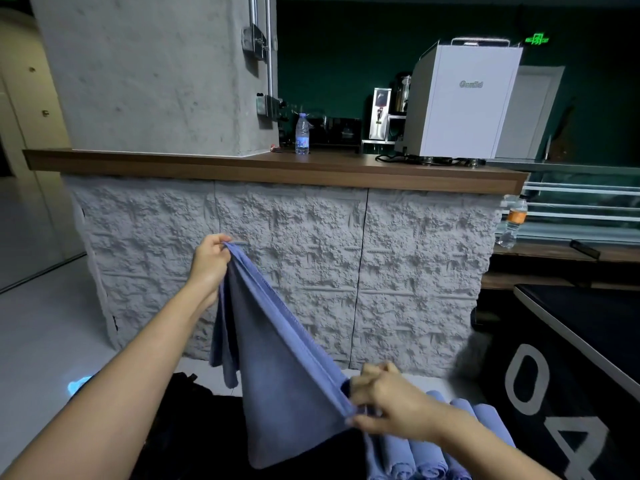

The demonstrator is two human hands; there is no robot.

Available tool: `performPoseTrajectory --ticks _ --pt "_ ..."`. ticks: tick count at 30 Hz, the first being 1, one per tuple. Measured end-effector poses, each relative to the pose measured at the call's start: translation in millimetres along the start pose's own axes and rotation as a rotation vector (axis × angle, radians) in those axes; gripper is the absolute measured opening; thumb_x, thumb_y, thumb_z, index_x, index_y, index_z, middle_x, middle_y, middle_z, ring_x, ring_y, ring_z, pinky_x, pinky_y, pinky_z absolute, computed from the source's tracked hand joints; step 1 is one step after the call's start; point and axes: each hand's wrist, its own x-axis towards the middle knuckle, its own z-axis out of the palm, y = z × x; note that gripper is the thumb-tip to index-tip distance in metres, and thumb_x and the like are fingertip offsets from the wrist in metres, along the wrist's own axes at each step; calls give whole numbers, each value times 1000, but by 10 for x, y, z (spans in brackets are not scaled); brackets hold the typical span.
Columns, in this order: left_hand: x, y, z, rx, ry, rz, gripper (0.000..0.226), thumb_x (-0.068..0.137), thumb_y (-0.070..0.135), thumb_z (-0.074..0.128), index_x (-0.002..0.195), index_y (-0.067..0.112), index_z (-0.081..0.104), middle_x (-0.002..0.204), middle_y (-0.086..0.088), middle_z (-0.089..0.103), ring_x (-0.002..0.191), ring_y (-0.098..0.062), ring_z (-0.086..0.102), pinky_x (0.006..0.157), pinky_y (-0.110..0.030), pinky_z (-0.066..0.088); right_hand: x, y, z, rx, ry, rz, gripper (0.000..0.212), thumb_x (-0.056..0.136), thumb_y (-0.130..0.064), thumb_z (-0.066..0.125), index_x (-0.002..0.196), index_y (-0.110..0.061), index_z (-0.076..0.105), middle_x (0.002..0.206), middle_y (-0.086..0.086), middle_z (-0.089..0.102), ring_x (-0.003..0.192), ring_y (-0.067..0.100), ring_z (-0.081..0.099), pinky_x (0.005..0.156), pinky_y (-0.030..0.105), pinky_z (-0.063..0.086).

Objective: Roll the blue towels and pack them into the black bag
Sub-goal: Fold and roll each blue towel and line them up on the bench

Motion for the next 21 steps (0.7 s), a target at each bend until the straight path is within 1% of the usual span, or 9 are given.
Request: performPoseTrajectory --ticks 3,6,9,12,13,15,17,19,21 --pt "17 -123 -217 62 24 51 27 91 -10 41 102 8 58 79 -1 57 59 1 46 49 -5 32 -55 287 -137 26 218 131 46 88 -66 40 76 -25 56 116 -17 53 99 12 42 79 37 38" --pt "53 -315 -462 88 -55 30 24 89 -10 51 108 1 61 68 14 67 54 10 54 58 -2 40 -66 529 -336 159 422 288 47 83 -66 49 69 -26 68 105 -19 61 93 14 50 82 32 42" --pt "15 -359 -581 147 -146 34 25 84 -12 57 104 1 63 65 22 69 66 9 61 68 -3 46 -23 636 -578 265 544 465 12 77 -34 76 68 -32 68 76 -13 67 78 8 57 74 29 46" --pt "-39 -310 -599 125 -145 67 23 81 -14 60 95 4 65 70 17 71 70 7 62 68 -3 47 18 649 -781 303 774 499 21 76 -12 78 74 -31 67 69 -12 66 72 2 58 64 11 39" --pt "-53 -309 -598 131 -130 81 23 80 -14 60 94 3 65 74 11 71 67 8 62 67 -3 47 27 643 -831 281 832 505 19 76 -11 77 82 -26 69 73 -9 65 73 3 57 64 11 38" --pt "-94 -333 -566 209 -141 104 24 78 -16 61 98 -3 65 79 -1 67 58 11 60 62 -2 46 59 685 -851 125 754 538 17 78 -11 75 91 -21 71 76 -1 65 76 15 55 64 23 36" --pt "-165 -412 -541 248 -173 97 23 77 -17 61 98 -7 65 82 -4 64 53 12 57 58 -1 44 52 756 -785 75 627 564 17 79 -10 73 75 -25 66 66 -5 61 75 23 55 62 28 34" --pt "-199 -432 -557 209 -176 68 18 79 -16 61 94 -6 65 79 -6 67 54 11 58 59 -2 45 26 792 -751 203 648 580 31 79 -11 74 63 -29 53 60 -11 54 65 11 53 57 19 35" --pt "-241 -386 -622 105 -211 -16 16 81 -12 60 89 0 66 69 4 70 58 7 61 62 -4 47 -11 796 -771 492 692 587 25 81 -10 72 65 -22 56 63 -10 54 61 6 49 57 14 36"
